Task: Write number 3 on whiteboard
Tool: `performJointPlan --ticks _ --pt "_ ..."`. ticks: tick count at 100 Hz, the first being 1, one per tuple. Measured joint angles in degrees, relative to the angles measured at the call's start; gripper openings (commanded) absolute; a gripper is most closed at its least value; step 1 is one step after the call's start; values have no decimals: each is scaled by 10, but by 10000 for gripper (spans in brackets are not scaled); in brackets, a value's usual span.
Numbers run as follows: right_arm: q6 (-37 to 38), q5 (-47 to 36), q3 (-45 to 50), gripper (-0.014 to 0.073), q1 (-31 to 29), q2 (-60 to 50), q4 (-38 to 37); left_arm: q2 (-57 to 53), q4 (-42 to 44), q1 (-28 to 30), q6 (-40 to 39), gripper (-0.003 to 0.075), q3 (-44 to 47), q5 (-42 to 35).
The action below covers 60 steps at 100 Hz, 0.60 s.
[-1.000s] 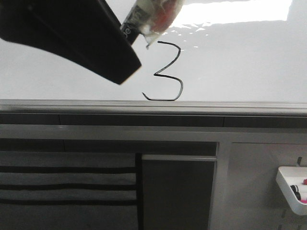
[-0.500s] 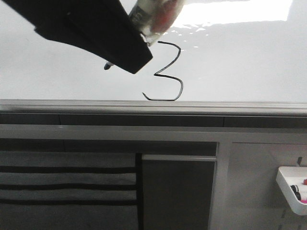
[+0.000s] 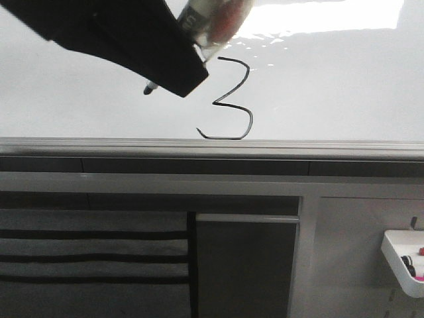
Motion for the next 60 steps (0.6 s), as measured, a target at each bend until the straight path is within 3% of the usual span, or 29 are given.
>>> performJointPlan --ticks 11,40,60 --pt "0 0 0 78 0 0 0 0 0 0 3 21 0 1" --pt "0 0 0 268 0 0 -1 0 0 0 5 -18 0 2" --pt "16 0 -1 282 -27 -2 -13 0 0 30 -1 -18 0 2"
